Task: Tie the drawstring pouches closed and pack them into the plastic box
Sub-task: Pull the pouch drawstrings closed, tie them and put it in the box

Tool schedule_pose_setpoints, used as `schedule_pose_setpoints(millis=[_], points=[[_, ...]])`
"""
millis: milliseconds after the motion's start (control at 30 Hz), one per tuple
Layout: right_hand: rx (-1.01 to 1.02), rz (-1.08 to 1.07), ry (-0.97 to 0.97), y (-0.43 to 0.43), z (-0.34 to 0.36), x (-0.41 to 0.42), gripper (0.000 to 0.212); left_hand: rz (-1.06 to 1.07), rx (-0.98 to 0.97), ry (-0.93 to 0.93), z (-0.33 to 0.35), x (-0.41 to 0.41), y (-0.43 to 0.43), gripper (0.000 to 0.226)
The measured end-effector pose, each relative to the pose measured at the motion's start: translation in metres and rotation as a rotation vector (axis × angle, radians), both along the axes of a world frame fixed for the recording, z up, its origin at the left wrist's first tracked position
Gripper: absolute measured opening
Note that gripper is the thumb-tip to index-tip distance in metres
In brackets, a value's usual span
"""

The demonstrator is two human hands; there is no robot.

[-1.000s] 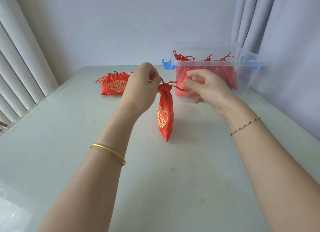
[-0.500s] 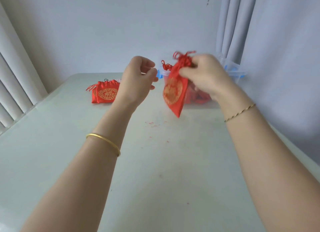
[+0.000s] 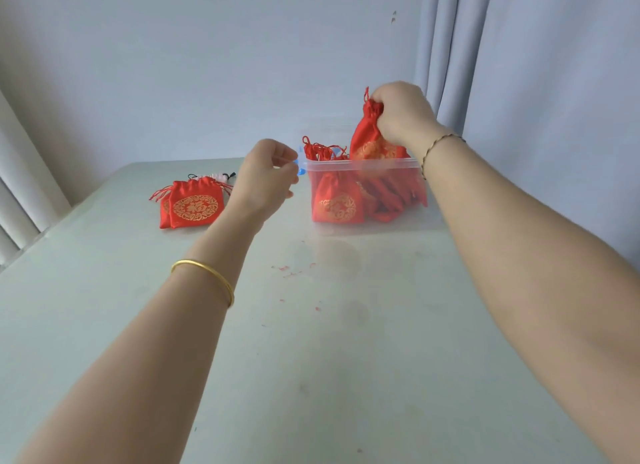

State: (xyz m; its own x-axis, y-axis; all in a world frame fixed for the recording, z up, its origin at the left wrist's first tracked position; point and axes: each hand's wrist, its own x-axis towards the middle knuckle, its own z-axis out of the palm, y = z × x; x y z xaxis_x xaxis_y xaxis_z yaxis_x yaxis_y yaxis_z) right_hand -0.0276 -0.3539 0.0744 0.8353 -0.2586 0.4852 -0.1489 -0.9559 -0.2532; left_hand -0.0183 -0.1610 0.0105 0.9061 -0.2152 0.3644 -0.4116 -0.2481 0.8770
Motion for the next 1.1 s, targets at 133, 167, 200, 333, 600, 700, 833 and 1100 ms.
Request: schedule_pose_setpoints(millis=[133,167,200,333,600,700,833,1100], points=[[0.044,-0.062,0.278,-0.006,-0.006,0.002,0.036,0.043,0.026,0.002,-0.005,0.009,0.004,0.017],[0.065,-0.070,0.255,-0.007,-0.005,0.001,0.039,0.059,0.038,0.006,-0.008,0.013,0.006,0.018],[0.071,-0.069,0.194,-0.007,-0.005,-0.001,0.042,0.078,0.057,0.011,-0.012,0.018,0.008,0.020],[0.108,0.011,-0.084,0.020,-0.005,-0.002,0.042,0.249,0.254,0.008,-0.040,0.042,0.033,0.027],[0.382,0.413,-0.032,0.107,-0.058,-0.003,0.034,0.399,0.925,0.071,-0.097,0.067,0.089,0.044],[0.407,0.440,0.071,0.121,-0.081,0.000,0.033,0.353,0.998,0.065,-0.112,0.076,0.102,0.046],[0.441,0.406,0.145,0.124,-0.104,0.002,0.031,0.336,1.031,0.006,-0.116,0.084,0.111,0.054],[0.555,0.351,0.158,0.119,-0.131,0.003,0.026,0.284,1.015,-0.089,-0.109,0.071,0.107,0.032]])
